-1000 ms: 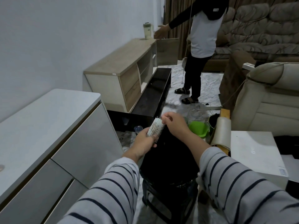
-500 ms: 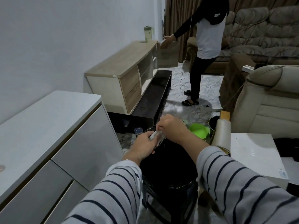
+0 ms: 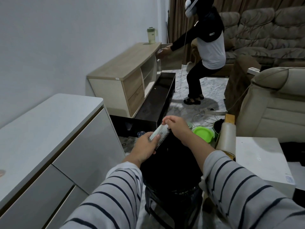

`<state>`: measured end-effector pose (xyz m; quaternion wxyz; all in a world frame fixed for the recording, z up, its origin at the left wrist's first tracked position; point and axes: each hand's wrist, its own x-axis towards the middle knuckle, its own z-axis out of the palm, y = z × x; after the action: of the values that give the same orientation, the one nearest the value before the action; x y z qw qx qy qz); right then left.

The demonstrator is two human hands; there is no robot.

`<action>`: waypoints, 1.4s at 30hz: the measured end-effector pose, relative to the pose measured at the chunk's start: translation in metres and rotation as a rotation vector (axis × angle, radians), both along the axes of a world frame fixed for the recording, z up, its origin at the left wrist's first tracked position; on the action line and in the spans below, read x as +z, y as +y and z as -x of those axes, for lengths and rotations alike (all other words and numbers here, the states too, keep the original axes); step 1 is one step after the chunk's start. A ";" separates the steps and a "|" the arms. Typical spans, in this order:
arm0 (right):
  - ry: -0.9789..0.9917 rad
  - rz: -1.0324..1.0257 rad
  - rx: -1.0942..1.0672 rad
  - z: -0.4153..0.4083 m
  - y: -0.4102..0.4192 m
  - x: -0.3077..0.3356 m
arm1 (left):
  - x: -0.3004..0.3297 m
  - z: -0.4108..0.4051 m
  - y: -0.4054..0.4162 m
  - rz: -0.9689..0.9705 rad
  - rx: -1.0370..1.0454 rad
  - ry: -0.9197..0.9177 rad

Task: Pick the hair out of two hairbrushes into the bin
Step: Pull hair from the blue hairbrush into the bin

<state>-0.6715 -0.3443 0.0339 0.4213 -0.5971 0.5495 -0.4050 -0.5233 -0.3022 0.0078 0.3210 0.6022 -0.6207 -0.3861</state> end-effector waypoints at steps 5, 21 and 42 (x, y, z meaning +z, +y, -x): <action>-0.317 -0.168 0.116 -0.005 0.001 0.006 | -0.001 -0.001 -0.006 0.018 0.002 -0.023; 0.357 -0.143 0.083 0.019 0.000 -0.011 | -0.010 -0.022 -0.004 -0.022 0.138 -0.012; 0.807 -0.079 -0.114 0.036 0.014 -0.004 | -0.007 -0.001 -0.013 -0.102 0.184 0.190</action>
<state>-0.7071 -0.3308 0.0296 0.1716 -0.6601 0.7179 -0.1396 -0.5222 -0.3152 0.0003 0.3812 0.6328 -0.5093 -0.4414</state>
